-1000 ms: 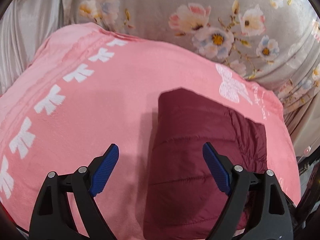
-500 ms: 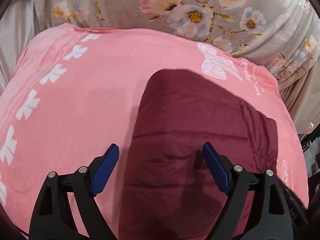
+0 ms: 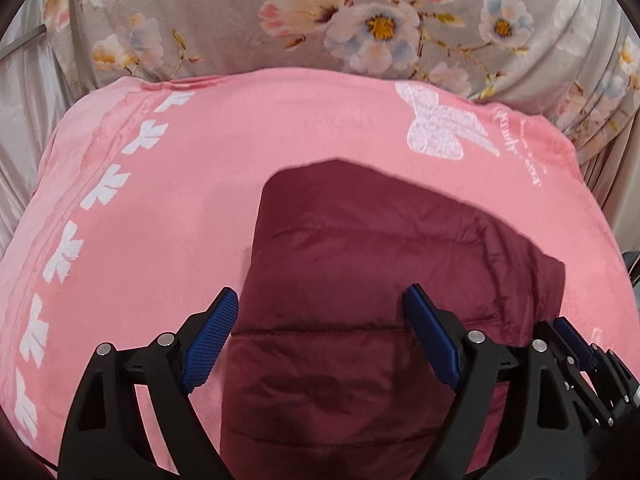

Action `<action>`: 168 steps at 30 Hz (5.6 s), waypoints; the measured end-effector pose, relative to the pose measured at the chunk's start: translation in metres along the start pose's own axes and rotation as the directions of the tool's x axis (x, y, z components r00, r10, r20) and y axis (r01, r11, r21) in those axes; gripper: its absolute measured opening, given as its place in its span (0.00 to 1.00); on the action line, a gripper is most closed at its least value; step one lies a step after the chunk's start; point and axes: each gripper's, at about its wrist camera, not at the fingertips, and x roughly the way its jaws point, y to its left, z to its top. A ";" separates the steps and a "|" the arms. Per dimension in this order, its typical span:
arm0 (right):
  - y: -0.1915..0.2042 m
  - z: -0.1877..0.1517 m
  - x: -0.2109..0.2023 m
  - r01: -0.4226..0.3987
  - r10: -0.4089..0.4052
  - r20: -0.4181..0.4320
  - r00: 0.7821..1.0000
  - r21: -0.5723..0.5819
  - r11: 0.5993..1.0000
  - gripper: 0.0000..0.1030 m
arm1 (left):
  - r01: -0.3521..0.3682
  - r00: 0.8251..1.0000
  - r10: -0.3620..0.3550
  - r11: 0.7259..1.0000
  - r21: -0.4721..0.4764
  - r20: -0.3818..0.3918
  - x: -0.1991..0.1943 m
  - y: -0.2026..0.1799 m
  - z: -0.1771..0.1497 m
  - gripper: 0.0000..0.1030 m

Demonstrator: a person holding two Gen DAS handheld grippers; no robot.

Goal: Fold large clothes

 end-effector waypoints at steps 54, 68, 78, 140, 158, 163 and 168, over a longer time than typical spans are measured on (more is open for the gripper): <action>-0.021 -0.104 -0.023 -0.132 0.135 -0.041 0.990 0.070 0.989 0.26 | 0.071 0.996 -0.072 0.997 -0.028 -0.051 -0.001 0.031 -0.107 0.96; -0.022 -0.118 -0.019 -0.020 0.019 0.003 1.000 0.088 0.996 0.61 | 0.041 0.999 -0.042 0.999 -0.011 -0.018 0.001 0.024 -0.117 0.96; -0.052 -0.105 -0.010 -0.160 0.178 -0.048 0.983 0.250 0.955 0.66 | 0.188 0.979 -0.200 0.966 -0.176 -0.050 0.000 0.070 -0.094 0.95; 0.171 0.026 -0.248 -0.351 0.475 0.628 0.616 -0.321 0.880 0.19 | 0.365 0.633 -0.428 0.900 0.240 0.645 -0.269 0.205 0.018 0.43; 0.241 0.040 -0.077 -0.355 0.439 0.460 0.772 -0.260 0.898 0.19 | 0.391 0.767 -0.387 0.914 0.106 0.512 -0.089 0.260 0.054 0.45; 0.242 0.028 -0.028 -0.339 0.400 0.392 0.829 -0.216 0.916 0.19 | 0.410 0.811 -0.397 0.910 0.066 0.429 -0.033 0.260 0.051 0.45; 0.244 0.016 0.017 -0.333 0.380 0.308 0.872 -0.193 0.923 0.19 | 0.397 0.853 -0.382 0.917 0.033 0.356 0.010 0.260 0.037 0.44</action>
